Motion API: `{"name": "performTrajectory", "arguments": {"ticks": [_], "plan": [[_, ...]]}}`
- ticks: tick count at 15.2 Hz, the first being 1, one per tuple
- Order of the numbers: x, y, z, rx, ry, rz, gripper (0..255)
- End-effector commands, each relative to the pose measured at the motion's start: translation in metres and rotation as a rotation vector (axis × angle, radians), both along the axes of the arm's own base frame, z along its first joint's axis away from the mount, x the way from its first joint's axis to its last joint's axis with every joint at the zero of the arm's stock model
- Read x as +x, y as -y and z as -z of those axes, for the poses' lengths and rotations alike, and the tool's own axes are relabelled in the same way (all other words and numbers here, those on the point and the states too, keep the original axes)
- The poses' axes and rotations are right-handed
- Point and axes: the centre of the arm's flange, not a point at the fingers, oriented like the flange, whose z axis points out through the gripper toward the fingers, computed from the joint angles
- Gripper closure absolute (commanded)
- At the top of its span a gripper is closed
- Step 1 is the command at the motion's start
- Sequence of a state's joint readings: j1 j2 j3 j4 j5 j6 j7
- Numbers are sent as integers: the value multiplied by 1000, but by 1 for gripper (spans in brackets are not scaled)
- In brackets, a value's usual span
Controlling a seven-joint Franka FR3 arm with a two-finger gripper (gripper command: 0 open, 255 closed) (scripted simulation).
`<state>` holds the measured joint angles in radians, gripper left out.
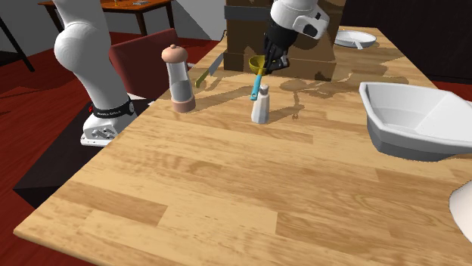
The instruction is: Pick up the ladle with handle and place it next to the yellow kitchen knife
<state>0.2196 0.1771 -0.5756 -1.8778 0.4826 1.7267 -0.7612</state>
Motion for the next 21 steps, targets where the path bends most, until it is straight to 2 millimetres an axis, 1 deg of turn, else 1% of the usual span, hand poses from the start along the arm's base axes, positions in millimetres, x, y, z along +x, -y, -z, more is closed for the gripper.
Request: {"name": "performTrajectory", "arguments": {"ticks": [1, 11, 18, 19, 21], "plan": [[2, -1, 12, 0, 0, 0, 255], [2, -1, 63, 0, 0, 0, 255], [2, -1, 63, 0, 0, 0, 255], [3, -1, 62, 0, 0, 0, 0], [4, -1, 61, 0, 0, 0, 0]]}}
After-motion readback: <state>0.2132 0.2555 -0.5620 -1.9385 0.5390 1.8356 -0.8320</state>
